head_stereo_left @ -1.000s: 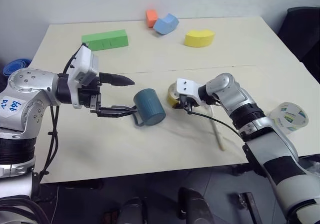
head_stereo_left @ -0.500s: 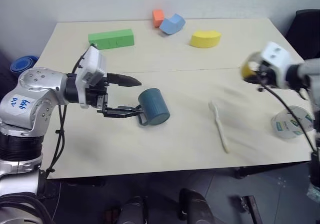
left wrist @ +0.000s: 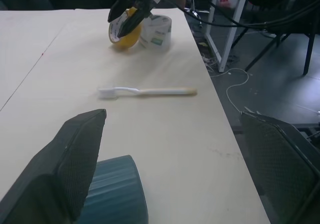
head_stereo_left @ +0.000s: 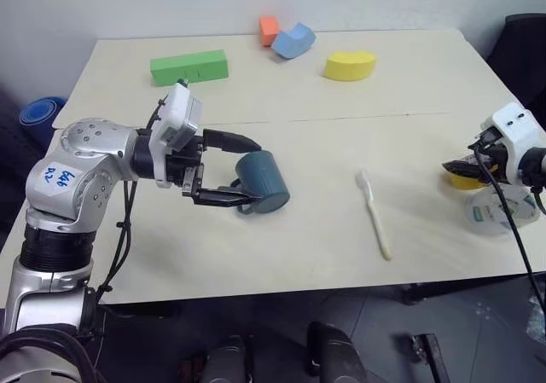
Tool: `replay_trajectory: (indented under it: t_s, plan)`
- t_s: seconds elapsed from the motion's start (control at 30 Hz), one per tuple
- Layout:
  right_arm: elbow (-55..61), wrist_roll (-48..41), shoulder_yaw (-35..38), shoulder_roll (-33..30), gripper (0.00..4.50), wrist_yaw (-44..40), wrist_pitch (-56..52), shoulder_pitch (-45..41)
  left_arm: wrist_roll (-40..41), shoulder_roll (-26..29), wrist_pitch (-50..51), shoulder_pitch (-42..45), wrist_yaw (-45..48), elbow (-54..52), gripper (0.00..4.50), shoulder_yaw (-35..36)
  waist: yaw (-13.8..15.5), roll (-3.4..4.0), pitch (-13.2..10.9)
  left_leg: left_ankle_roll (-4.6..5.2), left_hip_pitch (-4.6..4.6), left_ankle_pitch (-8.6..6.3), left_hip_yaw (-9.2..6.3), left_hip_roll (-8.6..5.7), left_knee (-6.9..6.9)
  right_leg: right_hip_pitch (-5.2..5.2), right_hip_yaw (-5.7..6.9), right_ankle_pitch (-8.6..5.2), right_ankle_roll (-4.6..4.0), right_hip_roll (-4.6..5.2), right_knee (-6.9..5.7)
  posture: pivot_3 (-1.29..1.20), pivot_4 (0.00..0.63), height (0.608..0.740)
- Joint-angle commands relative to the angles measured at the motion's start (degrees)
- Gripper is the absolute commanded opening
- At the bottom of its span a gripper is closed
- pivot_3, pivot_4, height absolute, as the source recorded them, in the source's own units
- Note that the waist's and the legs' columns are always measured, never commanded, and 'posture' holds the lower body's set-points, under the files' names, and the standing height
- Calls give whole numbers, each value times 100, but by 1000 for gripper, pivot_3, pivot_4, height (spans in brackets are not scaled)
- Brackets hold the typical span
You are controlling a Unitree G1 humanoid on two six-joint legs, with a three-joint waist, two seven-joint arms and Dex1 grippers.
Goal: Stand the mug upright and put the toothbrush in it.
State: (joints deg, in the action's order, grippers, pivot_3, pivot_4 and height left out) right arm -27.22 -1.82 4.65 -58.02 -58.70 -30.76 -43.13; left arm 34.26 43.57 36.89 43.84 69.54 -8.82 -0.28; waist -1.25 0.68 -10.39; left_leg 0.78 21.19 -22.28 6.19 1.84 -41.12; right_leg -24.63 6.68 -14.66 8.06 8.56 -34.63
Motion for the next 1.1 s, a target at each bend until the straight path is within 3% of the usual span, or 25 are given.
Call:
replay_trajectory:
  t_s: [0.03,0.2,0.3,0.4,0.47,0.53,0.63,0.83,1.1]
  plan:
    - [944,-425,359,-636,3351,-477,-619,-85,191,172,256,-83,-321,-227,4500,453,-13,4,-2,0,0,0,0,0,0,0,0,0,0,0,0,0,150,740]
    - [2584,-2001,1083,-1404,3351,-1929,-1887,402,261,424,1130,-579,-1426,-716,4500,1129,-16,4,-3,0,-5,0,-7,4,3,0,2,0,0,-2,0,0,150,740]
    - [3475,-2798,1538,-1564,3351,-2202,-2525,800,328,319,2589,-678,-2664,-962,4500,1430,-7,0,-5,0,-6,-1,-15,4,2,7,3,0,0,-2,-1,0,150,740]
    - [4220,-3150,1733,-1458,3351,-2190,-2590,1264,-75,-689,4730,-277,-4105,-1052,4500,2078,81,-15,0,0,-6,-1,-19,3,-13,16,-2,0,0,-1,-2,0,150,740]
    - [4538,-3484,1883,-1356,3351,-2133,-2660,1429,-240,-1378,5439,-50,-4968,-1053,4500,2382,185,-32,-5,3,0,-2,-33,-5,-30,29,-13,1,1,-2,0,0,150,740]
    - [4695,-3728,1927,-1257,3351,-1947,-2744,1464,-34,-1839,5561,44,-5603,-1017,4500,2456,246,-51,-11,4,0,-2,-36,-9,-34,29,-19,2,3,-2,-3,0,150,740]
    - [4822,-3907,1910,-1220,3351,-1753,-2737,1520,350,-2068,5561,14,-6364,-808,4500,2375,275,-67,-10,1,2,-3,-51,-8,-33,29,-15,2,3,-2,-8,0,150,740]
    - [5133,-4387,2124,-1207,3351,-1482,-2806,1791,1571,-1789,5561,-156,-7754,137,4500,1869,270,-68,-9,-2,-4,-2,-63,-7,-28,28,-13,2,3,-2,-12,0,150,740]
    - [5564,-4930,2315,-1069,3351,-971,-2924,2025,3087,-1684,5561,952,-8789,1976,4500,1183,290,-74,-6,-2,1,-2,-59,-11,-37,29,-11,2,3,-2,-15,0,150,740]
